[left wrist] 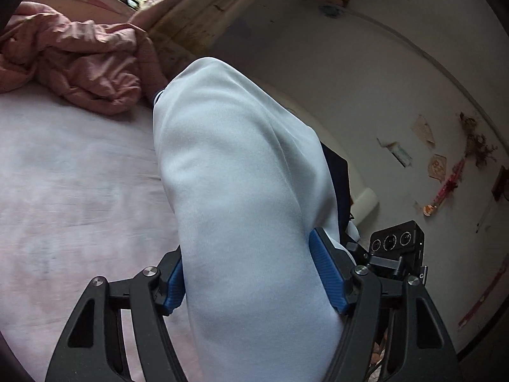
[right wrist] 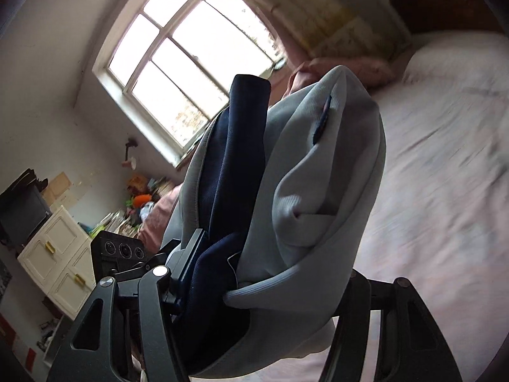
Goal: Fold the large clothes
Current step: 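Carry the bundle with both tools onto the black garment by the headboard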
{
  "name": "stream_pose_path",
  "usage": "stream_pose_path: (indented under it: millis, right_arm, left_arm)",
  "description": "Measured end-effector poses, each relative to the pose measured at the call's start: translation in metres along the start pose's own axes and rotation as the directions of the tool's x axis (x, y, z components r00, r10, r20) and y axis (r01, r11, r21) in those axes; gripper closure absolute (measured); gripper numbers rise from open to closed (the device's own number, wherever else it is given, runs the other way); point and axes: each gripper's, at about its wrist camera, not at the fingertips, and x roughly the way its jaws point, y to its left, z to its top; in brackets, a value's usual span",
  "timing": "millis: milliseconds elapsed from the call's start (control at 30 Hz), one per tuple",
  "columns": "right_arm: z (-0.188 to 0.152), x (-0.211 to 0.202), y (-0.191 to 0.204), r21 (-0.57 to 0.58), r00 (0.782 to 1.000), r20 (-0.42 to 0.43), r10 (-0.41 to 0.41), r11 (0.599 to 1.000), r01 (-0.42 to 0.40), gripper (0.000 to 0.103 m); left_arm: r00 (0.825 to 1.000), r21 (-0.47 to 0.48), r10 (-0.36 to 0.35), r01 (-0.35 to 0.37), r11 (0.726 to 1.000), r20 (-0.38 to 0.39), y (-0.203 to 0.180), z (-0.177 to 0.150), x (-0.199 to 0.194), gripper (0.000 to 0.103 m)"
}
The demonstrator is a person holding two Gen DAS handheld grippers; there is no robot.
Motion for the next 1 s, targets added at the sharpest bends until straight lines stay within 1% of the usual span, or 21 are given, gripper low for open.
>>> stream_pose_path:
  millis: [100,200,300,367,433,500,567,600,633,667,700,733,767,800,833,933,1000]
  right_arm:
    - [0.025,-0.076,-0.02,0.004,0.993,0.077,-0.093,0.996,0.093,0.04]
    - [0.041,-0.145,-0.046,0.034,0.973,0.148,-0.179,0.984,0.176,0.04]
    - [0.049,-0.201,-0.072,0.067,0.94,0.219,-0.262,0.965,0.253,0.04]
    - [0.052,-0.231,-0.095,0.106,0.911,0.251,-0.328,0.945,0.31,0.04]
    - [0.056,-0.253,-0.119,0.143,0.889,0.26,-0.378,0.925,0.351,0.04]
    - [0.061,-0.266,-0.145,0.172,0.878,0.251,-0.408,0.911,0.375,0.04]
    - [0.064,-0.266,-0.181,0.216,0.87,0.218,-0.442,0.891,0.398,0.04]
    - [0.065,-0.265,-0.201,0.248,0.867,0.184,-0.463,0.875,0.415,0.04]
    - [0.065,-0.259,-0.219,0.282,0.862,0.148,-0.484,0.856,0.433,0.04]
    - [0.062,-0.253,-0.238,0.313,0.854,0.11,-0.509,0.833,0.457,0.04]
    - [0.059,-0.246,-0.256,0.325,0.838,0.081,-0.539,0.809,0.489,0.04]
    - [0.055,-0.239,-0.272,0.315,0.82,0.064,-0.569,0.791,0.524,0.04]
    - [0.052,-0.231,-0.282,0.302,0.812,0.061,-0.58,0.786,0.539,0.04]
    - [0.048,-0.227,-0.29,0.291,0.809,0.067,-0.583,0.788,0.543,0.04]
    - [0.042,-0.22,-0.293,0.282,0.803,0.068,-0.592,0.784,0.553,0.04]
    - [0.037,-0.209,-0.294,0.242,0.761,0.049,-0.646,0.747,0.619,0.037]
    - [0.042,-0.205,-0.298,0.233,0.741,0.023,-0.671,0.725,0.648,0.035]
  left_arm:
    - [0.995,0.008,-0.082,0.083,0.997,-0.054,-0.047,0.002,0.06,0.034]
    - [0.982,0.03,-0.153,0.157,0.987,-0.109,-0.094,-0.004,0.118,0.034]
    - [0.964,0.027,-0.215,0.222,0.975,-0.16,-0.13,-0.021,0.171,0.034]
    - [0.952,0.018,-0.237,0.245,0.969,-0.196,-0.147,-0.036,0.203,0.034]
    - [0.94,-0.005,-0.25,0.256,0.967,-0.234,-0.155,-0.048,0.236,0.034]
    - [0.933,-0.018,-0.243,0.247,0.969,-0.266,-0.155,-0.059,0.266,0.034]
    - [0.936,-0.001,-0.177,0.185,0.983,-0.304,-0.15,-0.068,0.296,0.034]
    - [0.934,-0.014,-0.144,0.148,0.989,-0.328,-0.143,-0.073,0.313,0.035]
    - [0.925,-0.044,-0.116,0.107,0.993,-0.361,-0.132,-0.081,0.329,0.035]
    - [0.913,-0.069,-0.089,0.067,0.995,-0.397,-0.121,-0.09,0.346,0.035]
    - [0.906,-0.072,-0.058,0.03,0.997,-0.419,-0.109,-0.098,0.359,0.035]
    - [0.908,-0.05,-0.033,0.013,0.999,-0.418,-0.102,-0.104,0.368,0.035]
    - [0.913,0.0,-0.01,0.011,1.0,-0.407,-0.101,-0.107,0.375,0.035]
    - [0.916,0.045,0.008,0.011,0.999,-0.402,-0.102,-0.107,0.38,0.034]
    - [0.913,0.063,0.018,0.008,0.998,-0.407,-0.101,-0.107,0.383,0.034]
    - [0.901,0.033,0.043,-0.031,0.999,-0.432,-0.096,-0.116,0.385,0.032]
    - [0.901,0.056,0.052,-0.03,0.998,-0.431,-0.099,-0.122,0.385,0.031]
